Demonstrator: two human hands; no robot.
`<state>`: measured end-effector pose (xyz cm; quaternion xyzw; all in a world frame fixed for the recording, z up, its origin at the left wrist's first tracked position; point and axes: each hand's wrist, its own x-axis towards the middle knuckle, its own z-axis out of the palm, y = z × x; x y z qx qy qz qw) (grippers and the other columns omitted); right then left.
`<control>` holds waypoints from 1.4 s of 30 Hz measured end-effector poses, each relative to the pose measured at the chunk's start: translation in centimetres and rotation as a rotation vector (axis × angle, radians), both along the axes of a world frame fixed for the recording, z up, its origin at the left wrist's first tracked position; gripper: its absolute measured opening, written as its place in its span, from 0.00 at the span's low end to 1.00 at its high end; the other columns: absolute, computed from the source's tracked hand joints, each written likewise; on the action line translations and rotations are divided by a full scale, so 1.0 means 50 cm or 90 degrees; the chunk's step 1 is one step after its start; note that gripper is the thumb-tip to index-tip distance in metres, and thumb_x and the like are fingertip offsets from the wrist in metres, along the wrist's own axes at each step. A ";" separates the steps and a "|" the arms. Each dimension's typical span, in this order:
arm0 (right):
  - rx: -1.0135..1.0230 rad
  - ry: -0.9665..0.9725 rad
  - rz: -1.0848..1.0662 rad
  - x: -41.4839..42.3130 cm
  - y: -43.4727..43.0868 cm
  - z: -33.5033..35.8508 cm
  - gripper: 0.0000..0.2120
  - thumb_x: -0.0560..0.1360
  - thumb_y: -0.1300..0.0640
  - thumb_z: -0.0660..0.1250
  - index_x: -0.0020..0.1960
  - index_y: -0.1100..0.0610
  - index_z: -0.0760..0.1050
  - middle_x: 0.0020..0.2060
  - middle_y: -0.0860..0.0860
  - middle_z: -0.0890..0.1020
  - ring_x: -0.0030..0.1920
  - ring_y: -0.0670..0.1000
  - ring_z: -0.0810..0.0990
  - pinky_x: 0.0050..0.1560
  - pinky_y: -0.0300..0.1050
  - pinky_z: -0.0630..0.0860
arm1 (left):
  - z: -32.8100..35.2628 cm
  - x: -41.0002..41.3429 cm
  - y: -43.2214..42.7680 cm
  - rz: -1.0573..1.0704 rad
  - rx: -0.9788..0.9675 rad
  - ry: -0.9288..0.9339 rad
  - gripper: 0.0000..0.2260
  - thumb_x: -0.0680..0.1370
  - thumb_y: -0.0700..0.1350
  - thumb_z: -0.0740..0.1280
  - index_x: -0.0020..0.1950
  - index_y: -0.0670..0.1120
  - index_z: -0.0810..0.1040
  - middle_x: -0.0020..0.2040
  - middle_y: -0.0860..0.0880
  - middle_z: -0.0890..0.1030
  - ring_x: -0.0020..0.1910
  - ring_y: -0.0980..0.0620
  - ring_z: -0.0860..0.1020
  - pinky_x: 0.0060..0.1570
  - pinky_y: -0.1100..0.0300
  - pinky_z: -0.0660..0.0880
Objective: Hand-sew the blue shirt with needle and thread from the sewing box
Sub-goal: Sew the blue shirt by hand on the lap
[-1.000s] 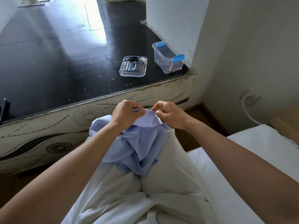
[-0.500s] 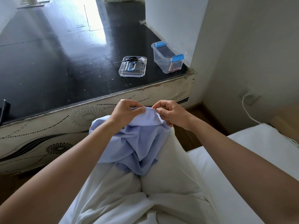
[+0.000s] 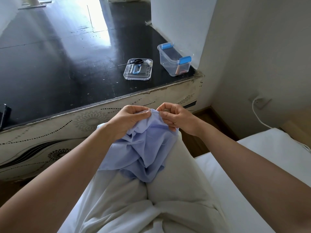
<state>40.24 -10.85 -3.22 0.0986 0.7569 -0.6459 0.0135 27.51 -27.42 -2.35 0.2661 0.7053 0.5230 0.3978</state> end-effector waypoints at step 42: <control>0.179 0.348 -0.135 -0.046 -0.034 -0.007 0.08 0.77 0.58 0.67 0.47 0.64 0.75 0.47 0.48 0.82 0.52 0.49 0.80 0.55 0.51 0.78 | 0.009 0.027 0.032 0.269 -0.113 0.005 0.06 0.76 0.47 0.71 0.46 0.46 0.86 0.34 0.46 0.79 0.33 0.50 0.74 0.29 0.67 0.70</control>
